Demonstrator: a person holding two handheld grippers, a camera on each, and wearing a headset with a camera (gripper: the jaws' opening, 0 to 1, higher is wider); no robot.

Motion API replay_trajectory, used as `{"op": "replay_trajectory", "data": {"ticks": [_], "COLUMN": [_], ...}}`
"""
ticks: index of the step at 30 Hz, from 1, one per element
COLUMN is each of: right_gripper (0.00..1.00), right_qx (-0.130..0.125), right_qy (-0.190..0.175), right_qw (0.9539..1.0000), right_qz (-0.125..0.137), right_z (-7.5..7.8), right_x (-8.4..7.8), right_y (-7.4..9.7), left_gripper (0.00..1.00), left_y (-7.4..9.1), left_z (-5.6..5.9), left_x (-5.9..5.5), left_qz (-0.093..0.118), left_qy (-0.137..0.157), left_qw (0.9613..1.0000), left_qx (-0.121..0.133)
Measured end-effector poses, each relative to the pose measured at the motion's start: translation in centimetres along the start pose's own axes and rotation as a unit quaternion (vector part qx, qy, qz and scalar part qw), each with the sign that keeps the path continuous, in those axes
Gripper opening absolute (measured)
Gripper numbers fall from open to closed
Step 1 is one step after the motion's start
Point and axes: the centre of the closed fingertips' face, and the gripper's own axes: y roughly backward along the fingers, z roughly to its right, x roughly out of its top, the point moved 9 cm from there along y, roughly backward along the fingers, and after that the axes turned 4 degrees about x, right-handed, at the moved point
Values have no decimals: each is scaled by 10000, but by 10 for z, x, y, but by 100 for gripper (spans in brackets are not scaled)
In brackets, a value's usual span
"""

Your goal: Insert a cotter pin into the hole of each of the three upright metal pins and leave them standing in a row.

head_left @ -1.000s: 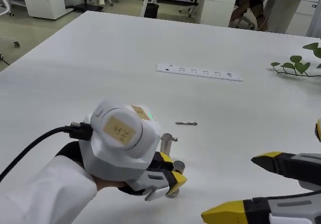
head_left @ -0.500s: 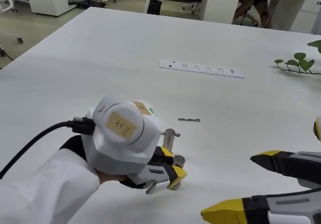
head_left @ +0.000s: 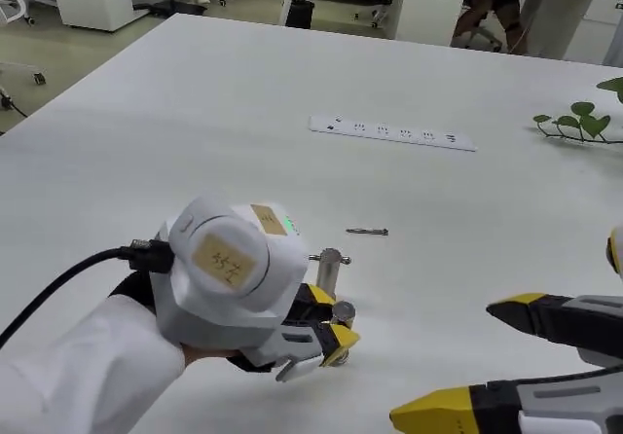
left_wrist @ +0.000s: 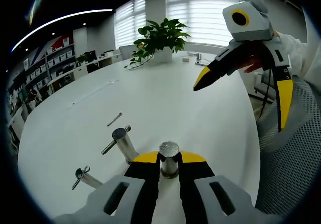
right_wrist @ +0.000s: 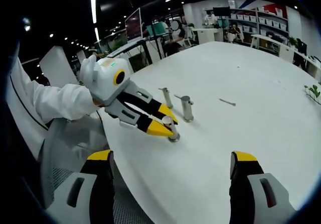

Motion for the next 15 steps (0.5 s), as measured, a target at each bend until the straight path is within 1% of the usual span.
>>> {"op": "replay_trajectory", "data": {"ticks": [1,2,4,5,7,9,11,14,15], "right_gripper": [95,95,95,95,95,95,95,95,95], "right_qx": [-6,-12,-8,-6,-14,-11,-7,-10,-9], "right_qy": [0,5,-2,-5,-5,-4,-4,5,10], "right_qw": [10000,10000,10000,10000,10000,10000,10000,10000,10000], "right_qz": [0,3,8,11,3,8,10,13,16], "right_z": [0,0,0,1,1,1,2,2,2], "right_x": [0,0,0,0,0,0,0,1,1], "right_y": [0,0,1,1,1,1,1,1,1], "left_gripper": [11,12,21,25,34,41,47,62,67], "left_y": [1,4,7,9,14,20,25,33,36], "left_z": [-1,0,1,0,1,5,10,13,14], "left_x": [2,4,6,6,6,4,0,-4,-6], "left_qz": [128,219,210,216,259,316,289,259,201], "left_qy": [-126,-75,107,82,49,72,152,206,216], "left_qw": [9998,9997,9995,9995,9993,9984,9969,9961,9963], "left_qx": [3,-58,-196,-194,-281,-470,-711,-817,-808]}}
